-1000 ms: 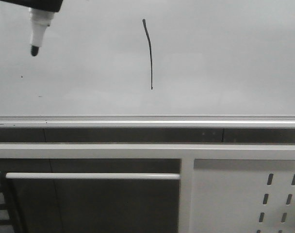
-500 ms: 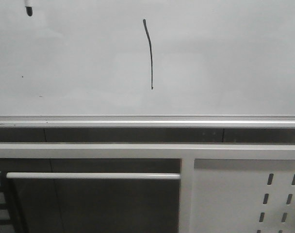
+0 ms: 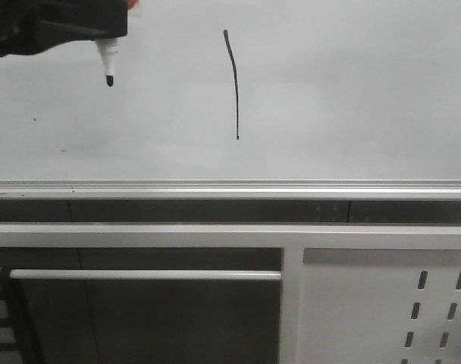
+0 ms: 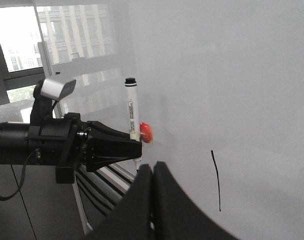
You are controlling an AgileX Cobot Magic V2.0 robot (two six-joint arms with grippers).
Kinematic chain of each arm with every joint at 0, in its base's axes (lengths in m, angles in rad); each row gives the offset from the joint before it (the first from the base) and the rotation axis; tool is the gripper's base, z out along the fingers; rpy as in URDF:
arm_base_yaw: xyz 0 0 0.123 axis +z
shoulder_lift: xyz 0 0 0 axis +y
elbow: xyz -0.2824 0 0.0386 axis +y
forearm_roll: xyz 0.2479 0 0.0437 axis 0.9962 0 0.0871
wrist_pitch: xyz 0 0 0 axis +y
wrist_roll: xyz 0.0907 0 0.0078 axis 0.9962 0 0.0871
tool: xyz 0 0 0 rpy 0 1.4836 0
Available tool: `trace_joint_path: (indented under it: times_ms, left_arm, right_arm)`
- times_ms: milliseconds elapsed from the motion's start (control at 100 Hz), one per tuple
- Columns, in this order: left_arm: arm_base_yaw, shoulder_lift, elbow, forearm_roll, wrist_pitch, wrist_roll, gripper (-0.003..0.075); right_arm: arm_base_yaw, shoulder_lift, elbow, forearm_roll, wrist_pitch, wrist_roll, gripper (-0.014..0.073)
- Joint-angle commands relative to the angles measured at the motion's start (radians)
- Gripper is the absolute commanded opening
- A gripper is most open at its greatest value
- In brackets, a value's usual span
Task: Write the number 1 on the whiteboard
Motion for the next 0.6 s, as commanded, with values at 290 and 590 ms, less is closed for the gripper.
trace_joint_path:
  times_ms: [290,590]
  left_arm:
    - [0.003,0.149,-0.027,-0.147,-0.269,0.051,-0.0018]
    - [0.003,0.239,-0.027,-0.18,-0.381,0.051,-0.0018]
  right_arm:
    - [-0.001,0.003,-0.028,-0.008,-0.03,-0.012,-0.0051]
    - [-0.001,0.003,-0.028,-0.008,-0.03,-0.012,-0.0051]
